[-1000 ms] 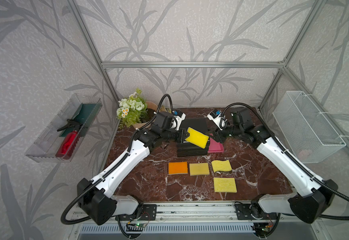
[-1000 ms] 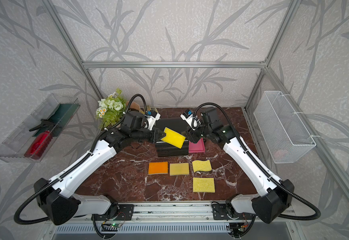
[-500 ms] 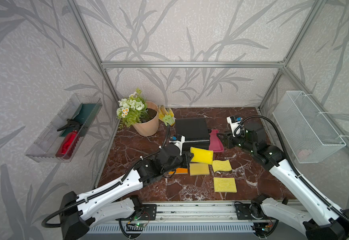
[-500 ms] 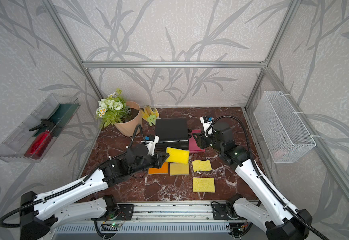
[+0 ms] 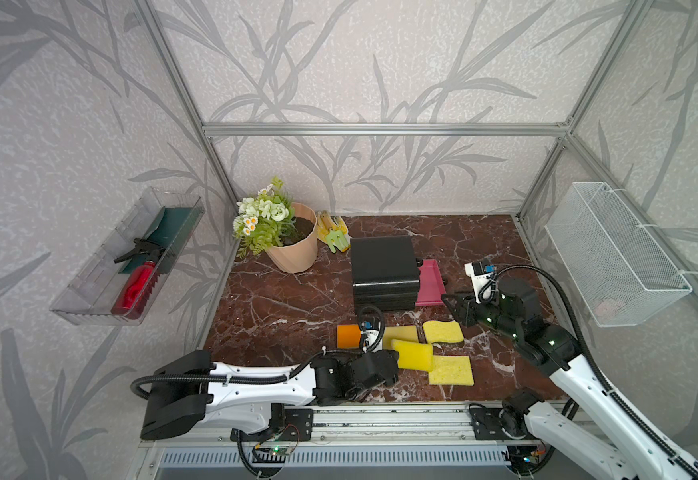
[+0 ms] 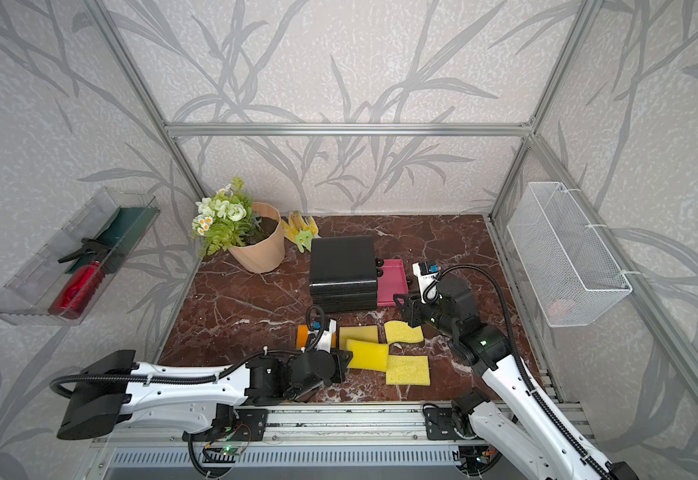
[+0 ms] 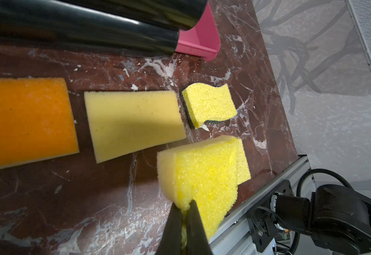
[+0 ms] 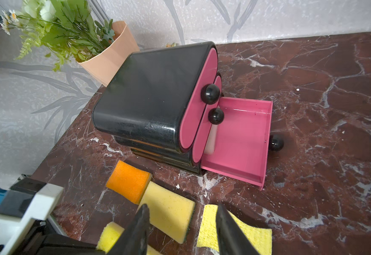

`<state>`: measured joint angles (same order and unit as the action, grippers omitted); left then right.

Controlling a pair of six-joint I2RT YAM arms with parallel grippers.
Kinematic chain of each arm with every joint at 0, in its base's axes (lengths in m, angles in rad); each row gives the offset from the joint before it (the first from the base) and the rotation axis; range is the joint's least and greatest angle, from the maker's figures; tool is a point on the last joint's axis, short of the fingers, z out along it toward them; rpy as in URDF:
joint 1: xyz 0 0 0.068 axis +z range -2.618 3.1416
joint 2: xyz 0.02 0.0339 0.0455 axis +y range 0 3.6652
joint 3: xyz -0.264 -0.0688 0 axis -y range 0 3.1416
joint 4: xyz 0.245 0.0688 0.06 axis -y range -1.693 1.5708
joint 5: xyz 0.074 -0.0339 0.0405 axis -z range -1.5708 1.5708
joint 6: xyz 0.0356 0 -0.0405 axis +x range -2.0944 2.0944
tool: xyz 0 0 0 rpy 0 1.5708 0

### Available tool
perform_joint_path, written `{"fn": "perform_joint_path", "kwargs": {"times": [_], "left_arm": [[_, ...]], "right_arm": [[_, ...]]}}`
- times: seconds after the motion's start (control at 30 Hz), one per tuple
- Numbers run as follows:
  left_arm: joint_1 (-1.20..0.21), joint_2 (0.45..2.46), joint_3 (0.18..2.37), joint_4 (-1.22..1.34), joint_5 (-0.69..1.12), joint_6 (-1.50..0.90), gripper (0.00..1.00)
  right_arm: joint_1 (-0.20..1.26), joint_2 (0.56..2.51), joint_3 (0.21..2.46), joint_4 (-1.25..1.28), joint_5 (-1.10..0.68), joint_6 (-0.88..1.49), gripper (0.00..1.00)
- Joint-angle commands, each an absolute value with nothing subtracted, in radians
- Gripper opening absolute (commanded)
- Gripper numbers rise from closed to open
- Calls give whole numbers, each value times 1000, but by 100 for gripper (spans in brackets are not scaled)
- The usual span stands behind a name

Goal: Take the sponge out of the drawer
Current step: Place the sponge at the center of the board.

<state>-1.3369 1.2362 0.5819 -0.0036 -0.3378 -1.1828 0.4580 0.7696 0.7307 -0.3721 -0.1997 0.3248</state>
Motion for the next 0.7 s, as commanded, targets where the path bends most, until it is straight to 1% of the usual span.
{"fn": "perform_joint_path", "kwargs": {"times": [0.0,0.23,0.5,0.67], "left_arm": [[-1351,1245,561,15,-392,-1305,0],[-1357,1238,495,13,-359,-1401,0],[-1343,1310,461,110,-292,-1434,0],[-1335,1306,452,98,-283,-1456,0]], "right_arm": [[462,753,726,-377,-201,336,49],[463,738,703,-371,-189,343,49],[463,739,697,-378,-174,333,49],[463,740,699,-380,-164,327,49]]}}
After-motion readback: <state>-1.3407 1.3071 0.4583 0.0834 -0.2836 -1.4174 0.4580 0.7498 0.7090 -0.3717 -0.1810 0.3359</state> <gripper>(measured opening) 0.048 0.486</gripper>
